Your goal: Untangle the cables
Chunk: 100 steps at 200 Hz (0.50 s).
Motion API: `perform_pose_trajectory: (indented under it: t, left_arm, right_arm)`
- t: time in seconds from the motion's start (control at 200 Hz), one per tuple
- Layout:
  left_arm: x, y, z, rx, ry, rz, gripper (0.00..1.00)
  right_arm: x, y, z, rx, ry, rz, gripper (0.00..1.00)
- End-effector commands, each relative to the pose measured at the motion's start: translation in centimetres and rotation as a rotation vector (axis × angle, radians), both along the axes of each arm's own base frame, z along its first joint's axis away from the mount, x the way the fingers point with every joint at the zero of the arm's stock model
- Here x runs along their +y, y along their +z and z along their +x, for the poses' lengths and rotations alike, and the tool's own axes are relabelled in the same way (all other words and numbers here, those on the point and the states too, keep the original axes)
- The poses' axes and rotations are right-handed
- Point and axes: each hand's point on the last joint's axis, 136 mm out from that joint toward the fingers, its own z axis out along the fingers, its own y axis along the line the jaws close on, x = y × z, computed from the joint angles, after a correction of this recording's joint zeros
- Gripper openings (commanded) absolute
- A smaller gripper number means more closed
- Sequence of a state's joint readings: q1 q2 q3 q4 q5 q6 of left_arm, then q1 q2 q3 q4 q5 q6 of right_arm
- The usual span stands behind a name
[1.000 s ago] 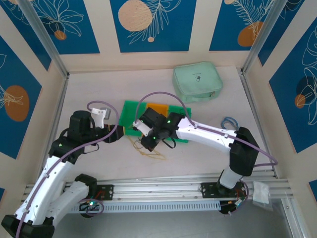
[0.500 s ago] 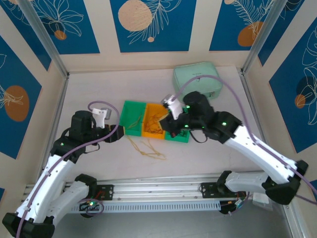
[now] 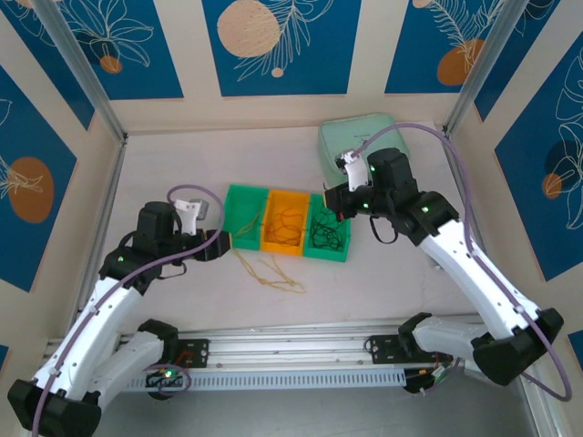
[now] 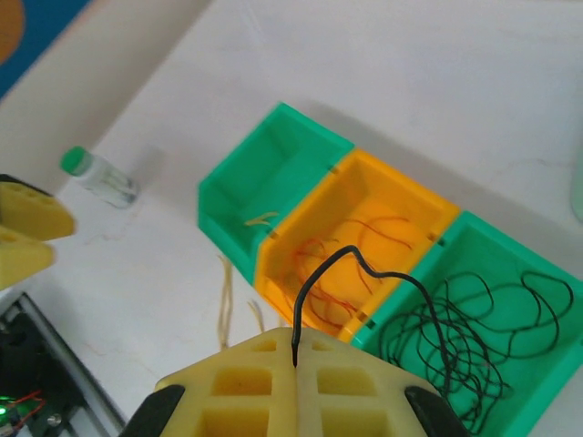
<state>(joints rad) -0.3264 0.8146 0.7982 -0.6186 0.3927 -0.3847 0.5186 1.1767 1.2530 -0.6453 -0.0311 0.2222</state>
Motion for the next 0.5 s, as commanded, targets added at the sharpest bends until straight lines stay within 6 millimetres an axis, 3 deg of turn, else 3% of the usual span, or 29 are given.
perform_pose_trajectory:
  t: [0.0,0.275,0.495]
  left_arm:
    - [0.0,-0.7,-0.2,0.015,-0.021,-0.001,0.55]
    - [-0.1,-1.3,-0.2,0.026,-0.032,0.007,0.55]
    - [-0.3,-1.9,-0.1,0.044,-0.043,0.01,0.55]
  right_arm:
    - [-0.2,-2.3,0.9,0.052,0.001,-0.021,0.04]
    - [-1.1,-7.8,3.7,0.152,-0.06,-0.122,0.04]
    - [-1.5,-10.7,4.6,0.207,-0.087,-0.163,0.04]
